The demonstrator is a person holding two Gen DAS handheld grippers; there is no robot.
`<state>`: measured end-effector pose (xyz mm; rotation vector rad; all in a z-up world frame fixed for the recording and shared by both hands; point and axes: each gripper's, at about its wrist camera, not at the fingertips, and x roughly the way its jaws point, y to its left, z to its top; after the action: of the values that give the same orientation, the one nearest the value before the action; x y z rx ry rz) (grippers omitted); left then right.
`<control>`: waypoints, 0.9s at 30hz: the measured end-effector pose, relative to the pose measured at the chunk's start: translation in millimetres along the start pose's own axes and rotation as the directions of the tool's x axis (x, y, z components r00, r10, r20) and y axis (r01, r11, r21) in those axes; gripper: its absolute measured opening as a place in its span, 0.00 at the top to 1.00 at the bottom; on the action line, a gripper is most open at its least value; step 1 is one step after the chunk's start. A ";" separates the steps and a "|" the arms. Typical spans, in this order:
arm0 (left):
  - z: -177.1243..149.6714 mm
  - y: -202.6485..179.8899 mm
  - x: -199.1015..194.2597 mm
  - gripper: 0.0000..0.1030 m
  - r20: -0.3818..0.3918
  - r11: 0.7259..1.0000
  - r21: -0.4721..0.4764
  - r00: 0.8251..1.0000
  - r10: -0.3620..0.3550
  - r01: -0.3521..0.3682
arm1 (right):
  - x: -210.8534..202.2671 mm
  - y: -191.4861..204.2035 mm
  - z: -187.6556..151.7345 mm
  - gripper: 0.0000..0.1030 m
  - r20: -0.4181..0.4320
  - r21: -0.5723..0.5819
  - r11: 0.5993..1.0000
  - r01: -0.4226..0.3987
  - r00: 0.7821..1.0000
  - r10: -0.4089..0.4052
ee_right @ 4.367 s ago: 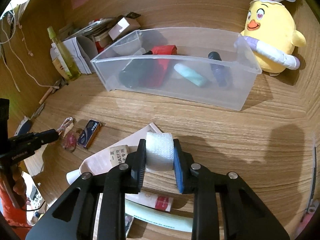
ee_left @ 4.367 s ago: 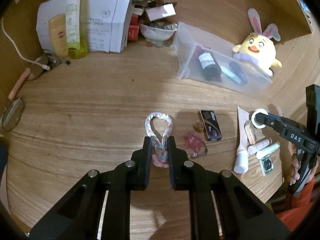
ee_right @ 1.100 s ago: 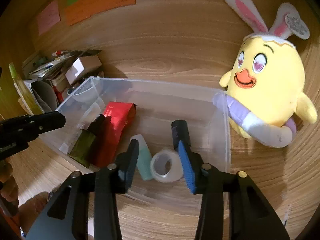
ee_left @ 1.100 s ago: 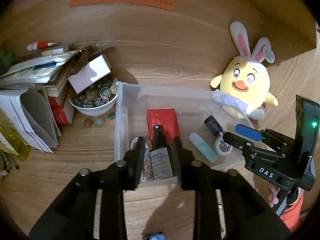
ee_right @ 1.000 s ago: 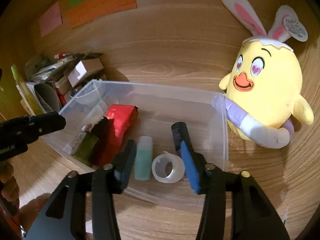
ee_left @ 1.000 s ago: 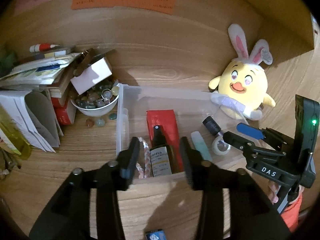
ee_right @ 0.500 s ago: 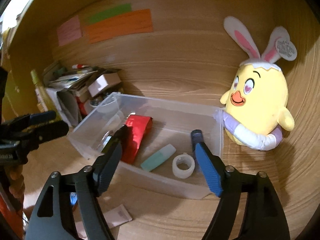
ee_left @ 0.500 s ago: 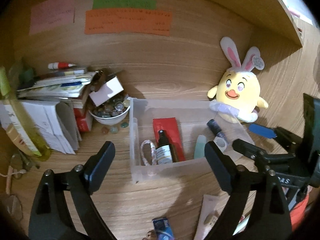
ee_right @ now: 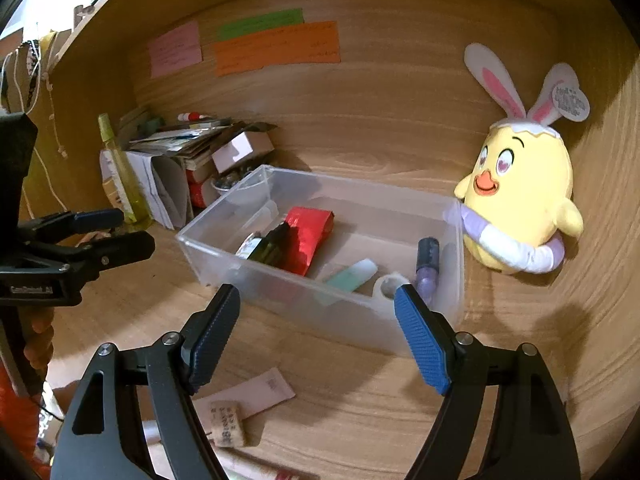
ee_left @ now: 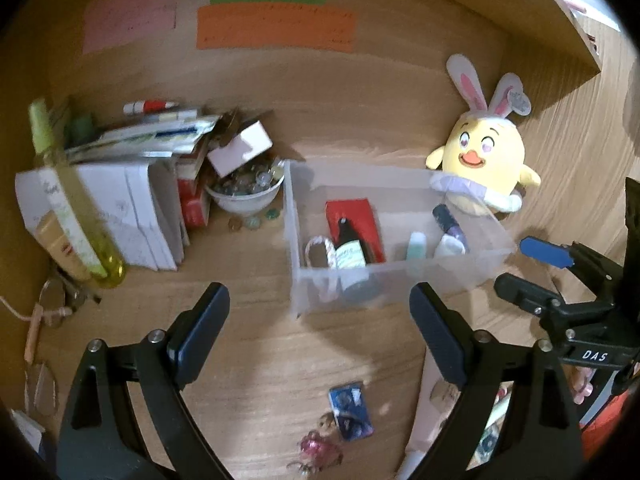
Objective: Organize objects
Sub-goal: 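Withdraw both tools from the bin toward the pink clip and eraser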
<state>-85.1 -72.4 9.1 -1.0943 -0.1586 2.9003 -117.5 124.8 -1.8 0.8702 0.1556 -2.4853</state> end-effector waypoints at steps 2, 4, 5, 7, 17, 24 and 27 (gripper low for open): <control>-5.7 2.1 0.9 0.10 -0.015 1.000 -0.006 1.000 0.002 -0.002 | -1.6 1.9 -4.3 0.25 -0.004 0.001 1.000 0.000 1.000 0.000; -11.9 3.9 0.7 0.10 -0.027 1.000 -0.009 1.000 0.003 -0.004 | -2.3 4.3 -8.5 0.25 -0.012 -0.001 1.000 0.000 1.000 0.000; -15.2 4.3 0.4 0.10 -0.031 1.000 -0.008 0.999 0.006 -0.006 | -2.4 5.6 -11.1 0.25 -0.018 0.001 1.000 -0.005 1.000 0.005; -22.7 5.5 0.6 0.10 -0.044 1.000 -0.008 0.999 0.006 -0.006 | -2.2 7.9 -15.4 0.25 -0.028 0.004 1.000 -0.016 0.999 0.016; -55.2 10.0 3.4 0.10 -0.107 1.000 -0.011 0.994 0.009 -0.010 | 13.6 15.8 -40.4 0.25 -0.123 0.045 0.998 -0.050 0.991 0.055; -80.8 12.9 8.2 0.10 -0.164 1.000 0.000 0.986 0.023 -0.024 | 19.5 20.7 -57.5 0.25 -0.176 0.055 0.997 -0.057 0.982 0.066; -86.5 11.8 10.4 0.10 -0.180 1.000 0.000 0.984 0.015 -0.015 | 23.4 24.3 -64.4 0.25 -0.200 0.052 0.997 -0.059 0.977 0.068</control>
<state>-35.7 -76.3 -63.5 -1.3550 -0.1466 2.7950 -85.6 110.8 -65.6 1.1288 0.1370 -2.3466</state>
